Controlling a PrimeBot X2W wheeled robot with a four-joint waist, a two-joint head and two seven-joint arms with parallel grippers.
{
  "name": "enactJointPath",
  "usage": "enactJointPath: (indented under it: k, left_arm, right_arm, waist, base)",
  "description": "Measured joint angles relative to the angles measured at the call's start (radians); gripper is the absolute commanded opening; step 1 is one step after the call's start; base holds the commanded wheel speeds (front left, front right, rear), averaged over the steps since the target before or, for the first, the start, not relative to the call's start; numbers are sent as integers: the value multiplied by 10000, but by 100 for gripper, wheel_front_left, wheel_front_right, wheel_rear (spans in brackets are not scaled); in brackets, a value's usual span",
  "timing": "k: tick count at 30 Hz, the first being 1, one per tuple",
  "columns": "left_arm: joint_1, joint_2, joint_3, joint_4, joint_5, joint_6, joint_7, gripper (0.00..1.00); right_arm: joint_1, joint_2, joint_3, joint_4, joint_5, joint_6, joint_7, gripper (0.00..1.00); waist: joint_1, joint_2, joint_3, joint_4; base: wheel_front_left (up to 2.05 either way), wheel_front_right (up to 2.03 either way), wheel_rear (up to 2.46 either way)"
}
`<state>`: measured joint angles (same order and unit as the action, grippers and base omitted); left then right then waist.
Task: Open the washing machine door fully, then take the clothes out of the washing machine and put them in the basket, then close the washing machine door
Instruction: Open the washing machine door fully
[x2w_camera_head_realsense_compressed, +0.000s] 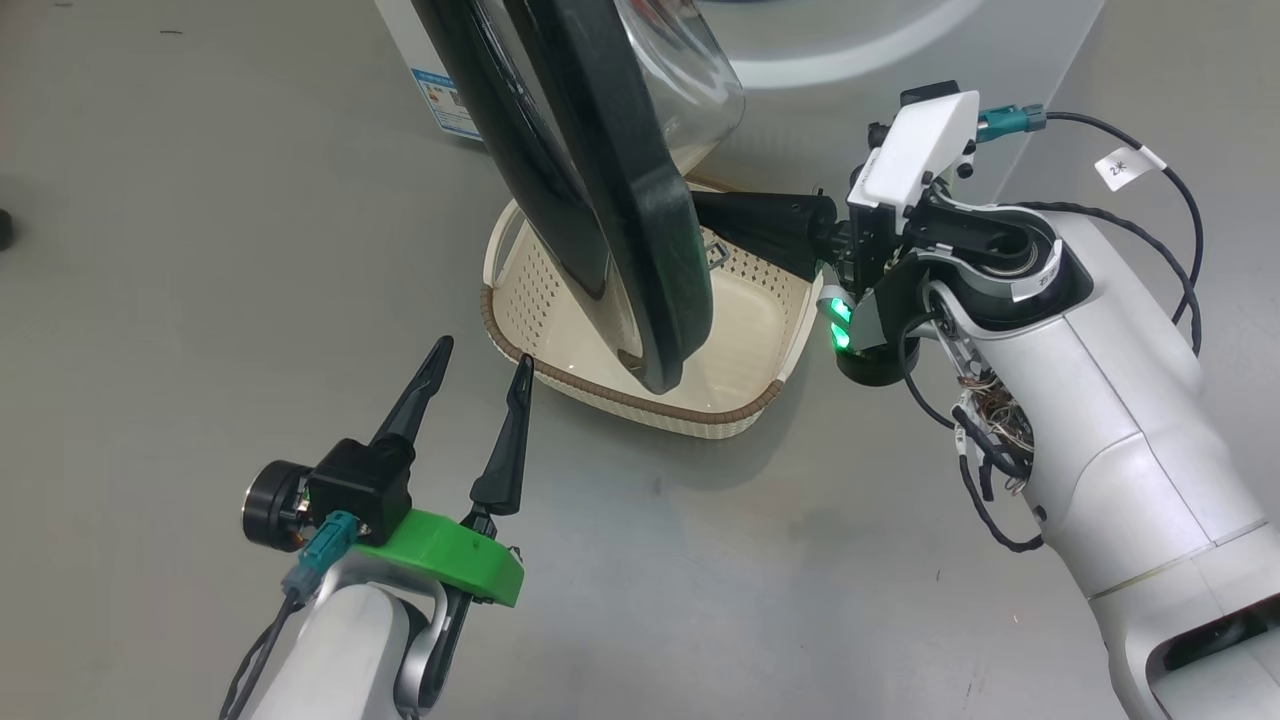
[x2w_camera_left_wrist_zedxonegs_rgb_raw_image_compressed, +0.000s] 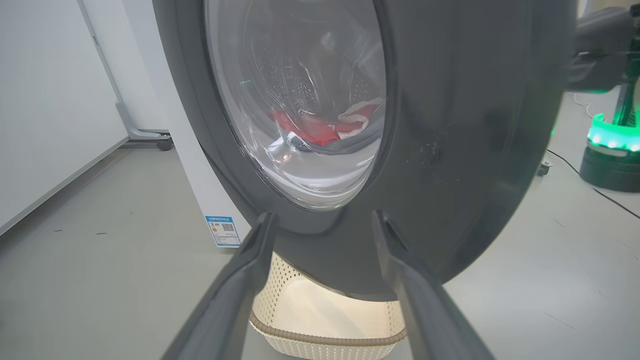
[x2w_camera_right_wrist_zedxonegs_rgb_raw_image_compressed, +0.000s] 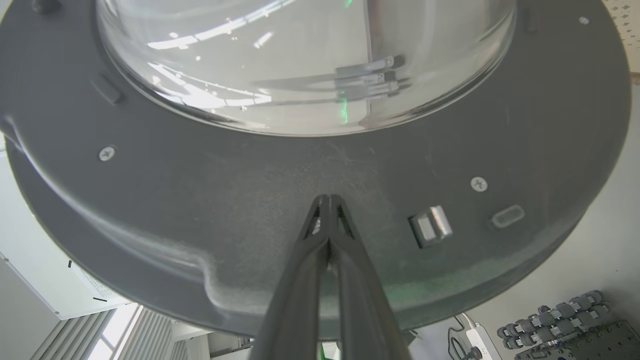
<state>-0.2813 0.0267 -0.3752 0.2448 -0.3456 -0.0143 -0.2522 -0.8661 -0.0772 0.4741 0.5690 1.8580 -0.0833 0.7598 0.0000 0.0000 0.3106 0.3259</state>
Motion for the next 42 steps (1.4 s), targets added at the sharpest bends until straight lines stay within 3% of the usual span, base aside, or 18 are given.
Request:
enactJointPath:
  k: [11, 15, 20, 26, 34, 42]
  left_arm:
    - [3, 0, 52, -2, 0, 0, 0, 100]
    - [38, 2, 253, 10, 44, 0, 0, 100]
    - [175, 6, 378, 59, 222, 2, 0, 100]
    - [213, 10, 527, 79, 238, 4, 0, 100]
    - [513, 21, 861, 215, 341, 6, 0, 100]
    - [1044, 125, 1275, 268, 583, 19, 0, 100]
  right_arm:
    - [154, 44, 637, -529, 278, -75, -407, 0]
    - [325, 58, 610, -443, 173, 58, -727, 0]
    - [420, -238, 667, -347, -1126, 759, -1601, 0]
    - [720, -1467, 1001, -591, -3152, 1952, -3016, 0]
    - [1545, -2589, 1565, -1151, -6032, 2052, -5597, 0]
    - [2793, -2974, 1973, -1624, -7772, 2050, -7862, 0]
  waist:
    - [0, 0, -27, -97]
    - [0, 0, -123, -181]
    - [0, 0, -347, -368]
    - [0, 0, -706, -584]
    - [0, 0, -1325, -876]
    - [0, 0, -1950, -1360]
  base:
    - [0, 0, 0]
    - [0, 0, 0]
    - [0, 0, 0]
    - [0, 0, 0]
    - [0, 0, 0]
    - [0, 0, 0]
